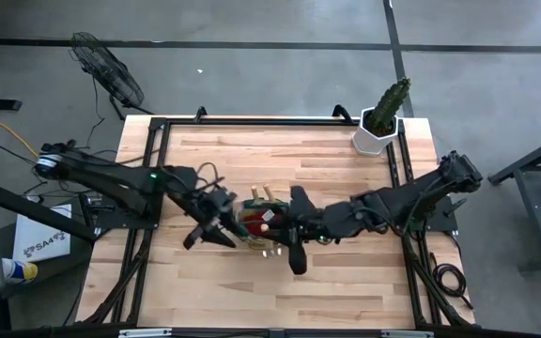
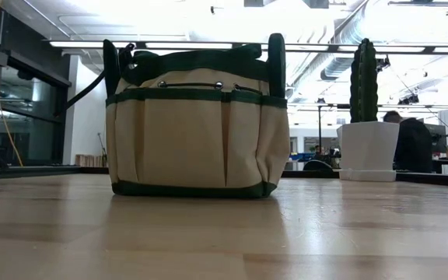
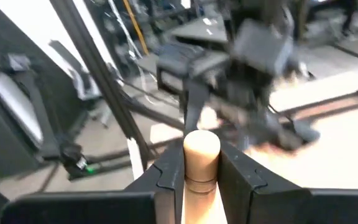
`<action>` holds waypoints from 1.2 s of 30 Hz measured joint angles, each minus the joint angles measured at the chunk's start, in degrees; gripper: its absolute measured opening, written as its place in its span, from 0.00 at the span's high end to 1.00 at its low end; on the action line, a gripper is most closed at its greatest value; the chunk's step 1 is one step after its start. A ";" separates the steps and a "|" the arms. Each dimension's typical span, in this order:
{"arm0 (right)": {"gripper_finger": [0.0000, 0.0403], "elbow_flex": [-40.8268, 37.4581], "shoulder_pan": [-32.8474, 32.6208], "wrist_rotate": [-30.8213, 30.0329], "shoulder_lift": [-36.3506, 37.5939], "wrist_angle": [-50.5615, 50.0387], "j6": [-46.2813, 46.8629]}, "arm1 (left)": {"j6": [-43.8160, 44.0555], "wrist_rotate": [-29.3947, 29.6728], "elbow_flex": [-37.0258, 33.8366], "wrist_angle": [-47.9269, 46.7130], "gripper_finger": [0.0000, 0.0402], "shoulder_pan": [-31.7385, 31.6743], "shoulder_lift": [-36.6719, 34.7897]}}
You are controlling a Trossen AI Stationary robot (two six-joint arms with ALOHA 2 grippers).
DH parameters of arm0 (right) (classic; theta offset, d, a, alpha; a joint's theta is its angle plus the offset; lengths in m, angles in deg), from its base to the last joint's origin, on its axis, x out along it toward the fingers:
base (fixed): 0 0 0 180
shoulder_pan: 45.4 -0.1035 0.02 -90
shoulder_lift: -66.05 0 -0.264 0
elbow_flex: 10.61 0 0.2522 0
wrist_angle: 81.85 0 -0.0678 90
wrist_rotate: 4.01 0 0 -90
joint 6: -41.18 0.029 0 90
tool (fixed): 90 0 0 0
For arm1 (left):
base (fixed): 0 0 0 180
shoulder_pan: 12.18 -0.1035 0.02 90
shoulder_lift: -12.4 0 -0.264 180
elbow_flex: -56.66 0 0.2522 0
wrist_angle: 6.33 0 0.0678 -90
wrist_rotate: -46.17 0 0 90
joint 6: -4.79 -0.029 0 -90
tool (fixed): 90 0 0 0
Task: Pick & Place Garden tools in Gardening bag
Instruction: Put the light brown hand rake into the gardening bag
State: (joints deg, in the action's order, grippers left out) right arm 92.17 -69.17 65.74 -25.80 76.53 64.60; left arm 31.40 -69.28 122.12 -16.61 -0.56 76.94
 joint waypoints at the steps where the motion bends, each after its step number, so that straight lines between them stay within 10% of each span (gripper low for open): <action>1: 0.85 0.00 -0.32 -1.15 0.05 -1.77 0.84 | -0.53 1.65 0.00 -2.46 0.55 0.00 -1.54; 14: 0.85 0.00 -5.63 -11.39 -2.38 -15.00 12.43 | -2.35 31.04 -2.35 -21.70 0.55 5.75 -20.26; 36: 0.85 -19.77 1.11 -0.89 -3.31 18.85 5.44 | 6.67 44.08 -36.24 13.22 0.55 12.81 -37.17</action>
State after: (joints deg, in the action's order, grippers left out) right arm 72.39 -68.06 64.85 -29.10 95.38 70.05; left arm 38.07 -25.20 85.88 -3.38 12.24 39.77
